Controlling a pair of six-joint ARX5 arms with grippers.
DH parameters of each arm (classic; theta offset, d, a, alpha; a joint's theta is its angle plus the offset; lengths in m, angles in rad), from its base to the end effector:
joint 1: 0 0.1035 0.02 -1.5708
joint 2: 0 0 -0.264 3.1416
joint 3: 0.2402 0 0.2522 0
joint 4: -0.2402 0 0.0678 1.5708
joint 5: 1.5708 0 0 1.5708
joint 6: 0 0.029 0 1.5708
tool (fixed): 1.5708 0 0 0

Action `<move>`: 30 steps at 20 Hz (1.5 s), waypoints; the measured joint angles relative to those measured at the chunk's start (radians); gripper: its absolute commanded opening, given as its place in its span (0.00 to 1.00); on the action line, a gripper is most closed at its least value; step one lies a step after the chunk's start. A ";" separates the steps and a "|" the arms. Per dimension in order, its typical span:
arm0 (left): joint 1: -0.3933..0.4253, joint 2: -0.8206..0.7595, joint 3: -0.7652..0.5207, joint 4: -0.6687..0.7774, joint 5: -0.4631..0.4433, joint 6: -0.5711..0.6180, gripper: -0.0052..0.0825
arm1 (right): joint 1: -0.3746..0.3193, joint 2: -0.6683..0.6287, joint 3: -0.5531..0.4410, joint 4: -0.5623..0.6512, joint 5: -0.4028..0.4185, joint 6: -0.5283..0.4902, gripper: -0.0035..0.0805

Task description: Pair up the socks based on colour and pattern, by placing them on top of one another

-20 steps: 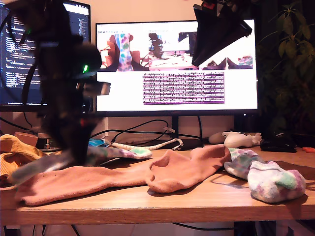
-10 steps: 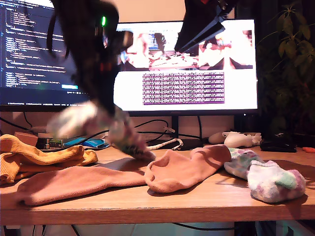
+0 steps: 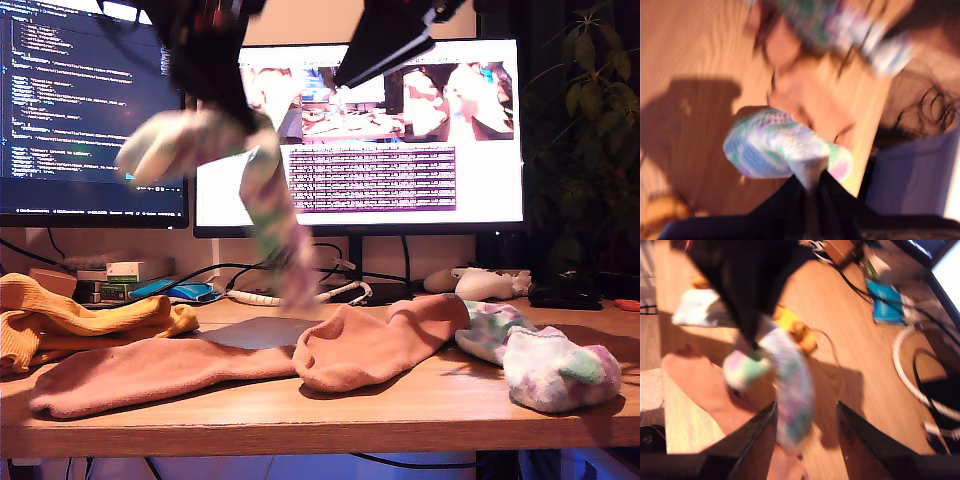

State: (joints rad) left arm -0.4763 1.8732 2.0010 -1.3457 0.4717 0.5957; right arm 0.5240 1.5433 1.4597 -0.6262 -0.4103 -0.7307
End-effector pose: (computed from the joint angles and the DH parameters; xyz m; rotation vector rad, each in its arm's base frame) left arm 0.3195 -0.1797 0.3584 0.4804 0.9743 -1.1724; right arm 0.2829 0.1769 0.3452 -0.6875 0.3749 1.1223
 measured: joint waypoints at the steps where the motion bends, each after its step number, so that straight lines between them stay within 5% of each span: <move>1: 0.000 0.000 0.023 -0.008 0.027 0.000 0.04 | 0.010 0.000 0.000 0.002 -0.002 -0.001 0.44; 7: 0.000 0.000 0.130 -0.014 0.109 -0.034 0.04 | 0.034 0.031 0.000 0.011 0.010 -0.001 0.44; 15: -0.002 0.000 0.134 -0.017 0.151 -0.048 0.04 | 0.034 0.113 0.000 0.055 0.129 0.017 0.46; 17: -0.003 0.000 0.134 -0.016 0.161 -0.052 0.04 | 0.034 0.112 0.000 0.058 0.130 0.023 0.37; 20: -0.004 0.000 0.134 -0.017 0.175 -0.055 0.04 | 0.034 0.112 0.000 0.056 0.132 0.023 0.03; 22: -0.004 0.000 0.134 -0.017 0.175 -0.063 0.04 | 0.018 0.112 0.000 0.056 0.134 0.023 0.03; 27: -0.010 0.000 0.134 -0.016 0.141 -0.104 0.04 | -0.078 0.112 0.000 0.066 0.292 0.016 0.03; 30: -0.047 0.000 0.134 -0.008 0.082 -0.137 0.04 | -0.140 0.112 0.000 0.065 0.297 0.016 0.03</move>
State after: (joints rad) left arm -0.5228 1.8732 2.1353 -1.3540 0.5541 0.4583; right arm 0.3840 1.6550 1.4597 -0.5610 -0.1131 -0.7147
